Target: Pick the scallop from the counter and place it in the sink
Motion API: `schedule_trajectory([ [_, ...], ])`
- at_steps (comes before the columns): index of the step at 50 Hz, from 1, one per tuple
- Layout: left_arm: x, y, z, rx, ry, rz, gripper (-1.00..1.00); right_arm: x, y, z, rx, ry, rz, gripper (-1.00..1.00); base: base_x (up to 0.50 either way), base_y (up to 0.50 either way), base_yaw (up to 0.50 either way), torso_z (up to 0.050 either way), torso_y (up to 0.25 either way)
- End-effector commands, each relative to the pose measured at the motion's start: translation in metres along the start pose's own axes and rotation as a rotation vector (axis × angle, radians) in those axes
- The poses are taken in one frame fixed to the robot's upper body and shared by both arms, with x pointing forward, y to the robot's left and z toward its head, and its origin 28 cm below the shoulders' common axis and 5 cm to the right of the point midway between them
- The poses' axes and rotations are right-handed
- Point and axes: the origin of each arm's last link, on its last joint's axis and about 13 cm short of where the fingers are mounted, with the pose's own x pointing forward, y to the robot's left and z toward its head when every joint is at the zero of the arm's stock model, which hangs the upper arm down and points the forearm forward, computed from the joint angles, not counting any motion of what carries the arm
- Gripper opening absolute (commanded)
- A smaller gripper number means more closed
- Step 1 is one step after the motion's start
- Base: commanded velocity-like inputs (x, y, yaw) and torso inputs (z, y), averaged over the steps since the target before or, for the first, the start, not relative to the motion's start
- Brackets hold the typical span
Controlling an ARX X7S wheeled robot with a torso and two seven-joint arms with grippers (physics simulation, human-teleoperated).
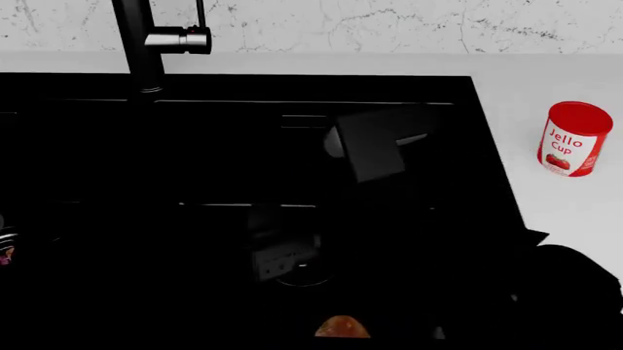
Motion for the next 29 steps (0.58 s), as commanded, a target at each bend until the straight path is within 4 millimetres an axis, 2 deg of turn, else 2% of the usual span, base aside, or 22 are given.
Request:
schedule_trajectory([
  [1,-0.001,0.001,-0.002,-0.001,-0.002,0.003,1.00,-0.033,0.016,-0.002,-0.026,-0.098,0.035,1.00,0.00,0.00,0.00,0.000,0.000],
  [14,-0.003,0.003,-0.002,-0.008,-0.007,0.009,1.00,-0.072,0.032,-0.020,-0.059,-0.184,0.024,1.00,0.00,0.00,0.00,0.000,0.000],
  [20,-0.004,0.003,-0.003,-0.008,-0.007,0.008,1.00,-0.094,0.034,-0.026,-0.057,-0.241,0.008,1.00,0.00,0.00,0.00,0.000,0.000],
  [29,-0.004,0.004,-0.004,-0.011,-0.006,0.011,1.00,-0.115,0.035,-0.043,-0.051,-0.293,-0.011,1.00,0.00,0.00,0.00,0.000,0.000],
])
